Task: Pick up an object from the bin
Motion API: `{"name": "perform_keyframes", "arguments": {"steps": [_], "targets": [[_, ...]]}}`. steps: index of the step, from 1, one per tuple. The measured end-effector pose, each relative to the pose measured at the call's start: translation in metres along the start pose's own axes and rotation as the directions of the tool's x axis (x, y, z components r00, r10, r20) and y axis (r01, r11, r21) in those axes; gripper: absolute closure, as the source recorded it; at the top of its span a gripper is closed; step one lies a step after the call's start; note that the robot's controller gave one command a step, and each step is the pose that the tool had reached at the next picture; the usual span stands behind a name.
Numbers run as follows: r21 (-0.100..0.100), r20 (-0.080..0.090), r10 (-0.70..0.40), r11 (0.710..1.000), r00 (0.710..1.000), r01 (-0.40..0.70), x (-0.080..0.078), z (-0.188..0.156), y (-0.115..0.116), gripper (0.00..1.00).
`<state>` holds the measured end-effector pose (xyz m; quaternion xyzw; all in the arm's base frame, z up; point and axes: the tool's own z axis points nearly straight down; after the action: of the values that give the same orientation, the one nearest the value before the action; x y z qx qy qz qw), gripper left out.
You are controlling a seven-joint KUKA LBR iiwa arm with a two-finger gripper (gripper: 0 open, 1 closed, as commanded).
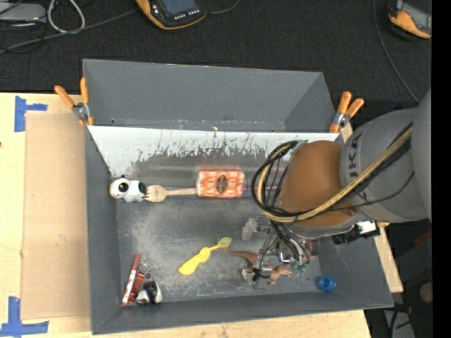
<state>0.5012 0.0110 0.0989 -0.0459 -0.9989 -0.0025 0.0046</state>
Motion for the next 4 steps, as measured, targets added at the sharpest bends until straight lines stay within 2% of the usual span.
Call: {"name": "perform_keyframes", "arguments": {"steps": [1,2,4], "targets": [[0.007,0.009,0.005,1.0,1.0,-0.005,-0.0006,0.0313,-0.0425,0.0],[-0.001,0.007,0.009,1.0,1.0,-0.009,-0.0004,0.0291,-0.0436,1.0],[-0.001,0.006,0.008,1.0,1.0,-0.008,0.0001,0.0267,-0.0434,1.0]]}}
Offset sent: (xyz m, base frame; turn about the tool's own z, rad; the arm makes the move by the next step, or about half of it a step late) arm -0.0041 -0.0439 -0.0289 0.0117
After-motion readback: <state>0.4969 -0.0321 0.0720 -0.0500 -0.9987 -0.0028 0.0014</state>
